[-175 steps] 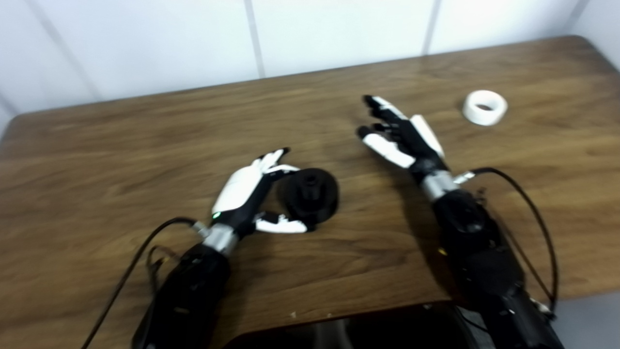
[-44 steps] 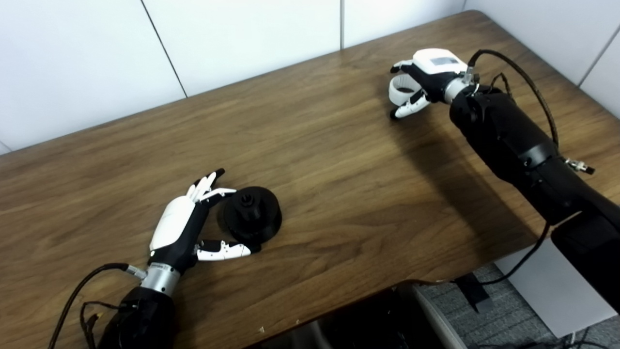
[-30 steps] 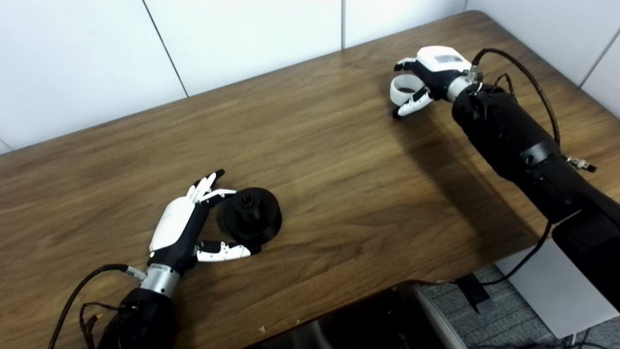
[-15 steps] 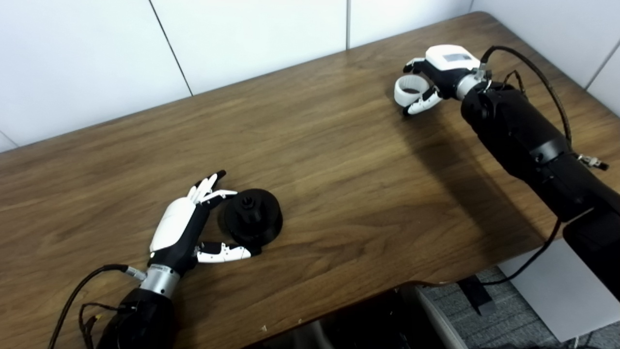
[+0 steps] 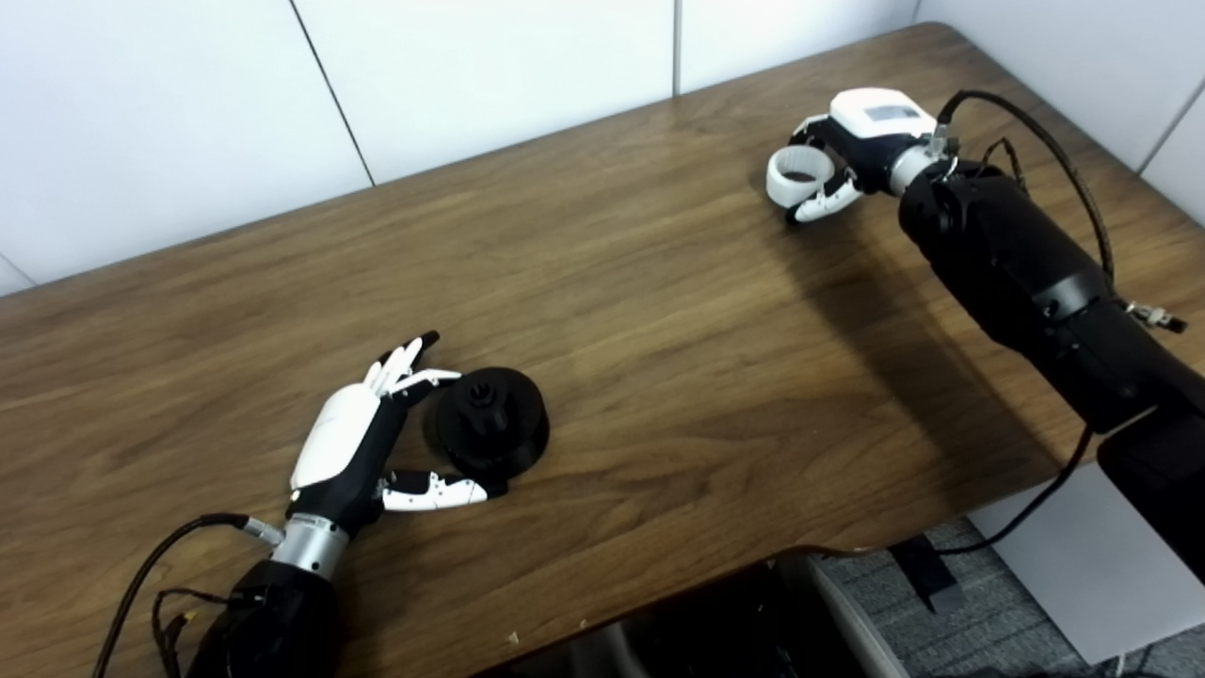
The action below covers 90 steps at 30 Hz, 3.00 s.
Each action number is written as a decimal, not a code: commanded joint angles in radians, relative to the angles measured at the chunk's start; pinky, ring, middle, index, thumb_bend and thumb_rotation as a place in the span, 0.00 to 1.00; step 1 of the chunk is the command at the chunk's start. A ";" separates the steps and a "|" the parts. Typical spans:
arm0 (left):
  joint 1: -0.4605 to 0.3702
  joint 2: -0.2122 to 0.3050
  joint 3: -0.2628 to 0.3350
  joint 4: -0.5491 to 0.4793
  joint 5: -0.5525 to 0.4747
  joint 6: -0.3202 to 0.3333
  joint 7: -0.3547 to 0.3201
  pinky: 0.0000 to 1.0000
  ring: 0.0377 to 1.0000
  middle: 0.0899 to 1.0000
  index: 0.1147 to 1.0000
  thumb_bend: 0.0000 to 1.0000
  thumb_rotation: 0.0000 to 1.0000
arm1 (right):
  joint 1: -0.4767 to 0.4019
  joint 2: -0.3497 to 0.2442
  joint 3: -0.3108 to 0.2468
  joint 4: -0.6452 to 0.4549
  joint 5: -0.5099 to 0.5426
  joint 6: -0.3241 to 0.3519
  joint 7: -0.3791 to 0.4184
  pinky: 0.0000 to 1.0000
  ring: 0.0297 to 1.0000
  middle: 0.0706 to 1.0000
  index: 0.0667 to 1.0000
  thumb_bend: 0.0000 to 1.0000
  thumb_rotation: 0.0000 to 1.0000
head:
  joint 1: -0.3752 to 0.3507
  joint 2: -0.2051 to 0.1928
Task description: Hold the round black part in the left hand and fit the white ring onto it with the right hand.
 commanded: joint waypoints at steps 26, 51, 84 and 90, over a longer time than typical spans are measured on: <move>-0.001 0.009 0.006 -0.015 0.008 0.030 -0.002 1.00 1.00 1.00 0.65 1.00 0.41 | 0.007 -0.017 -0.017 -0.001 0.017 -0.003 -0.110 0.98 0.71 0.54 0.61 0.65 0.19 | 0.013 0.011; -0.009 0.007 0.006 -0.006 0.006 0.030 0.000 1.00 1.00 1.00 0.65 1.00 0.41 | 0.002 -0.033 -0.044 -0.100 0.018 -0.004 -0.150 1.00 0.70 0.42 0.50 0.52 0.01 | 0.016 0.010; -0.006 0.004 0.005 -0.003 0.007 0.029 0.006 1.00 1.00 1.00 0.65 1.00 0.40 | -0.021 -0.047 -0.114 -0.388 -0.048 -0.002 -0.054 1.00 0.67 0.45 0.46 0.52 0.01 | 0.025 0.015; -0.007 -0.007 0.000 -0.012 0.012 0.040 0.005 1.00 1.00 1.00 0.65 1.00 0.41 | -0.014 -0.050 -0.119 -0.395 -0.049 -0.006 -0.039 1.00 0.68 0.45 0.46 0.52 0.01 | 0.097 0.024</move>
